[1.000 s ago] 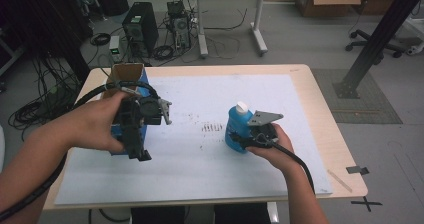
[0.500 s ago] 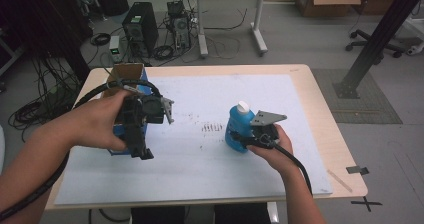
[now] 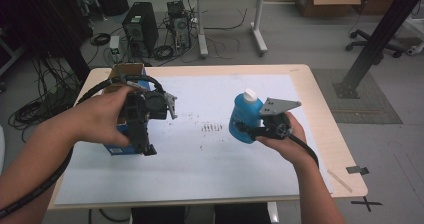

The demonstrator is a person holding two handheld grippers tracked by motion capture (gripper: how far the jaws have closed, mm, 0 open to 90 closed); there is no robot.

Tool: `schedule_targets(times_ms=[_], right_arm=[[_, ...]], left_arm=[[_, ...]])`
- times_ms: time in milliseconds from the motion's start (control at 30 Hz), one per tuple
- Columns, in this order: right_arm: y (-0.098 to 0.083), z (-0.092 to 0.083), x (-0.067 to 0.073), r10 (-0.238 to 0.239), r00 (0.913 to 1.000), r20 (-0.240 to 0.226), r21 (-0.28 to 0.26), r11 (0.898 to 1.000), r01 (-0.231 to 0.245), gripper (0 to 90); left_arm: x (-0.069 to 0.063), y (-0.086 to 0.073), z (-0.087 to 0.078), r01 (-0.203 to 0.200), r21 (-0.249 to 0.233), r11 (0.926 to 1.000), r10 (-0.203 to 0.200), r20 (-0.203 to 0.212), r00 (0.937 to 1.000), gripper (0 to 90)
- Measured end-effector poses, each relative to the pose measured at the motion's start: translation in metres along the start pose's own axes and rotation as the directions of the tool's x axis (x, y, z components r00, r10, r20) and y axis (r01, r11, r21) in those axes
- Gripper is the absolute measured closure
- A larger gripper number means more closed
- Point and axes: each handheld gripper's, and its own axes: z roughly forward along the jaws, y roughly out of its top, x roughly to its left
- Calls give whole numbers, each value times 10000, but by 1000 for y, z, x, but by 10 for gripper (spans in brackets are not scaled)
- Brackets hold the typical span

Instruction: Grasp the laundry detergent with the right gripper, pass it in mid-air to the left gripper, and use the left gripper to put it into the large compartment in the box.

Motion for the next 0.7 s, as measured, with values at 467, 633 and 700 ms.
schedule_targets(times_ms=[467,633,700], right_arm=[[43,-27,15,-1522,9714,-1824,-169,9883,1517,457],[49,-20,28,-2109,9423,-2601,68,9754,2201,458],[49,-18,30,-2177,9370,-2732,59,9737,2279,458]], left_arm=[[-1,18,-16,-165,44,9999,166,-232,9996,2],[-3,23,-19,-281,34,9996,282,-252,9993,2],[-4,25,-20,-293,47,9996,294,-255,9992,2]])
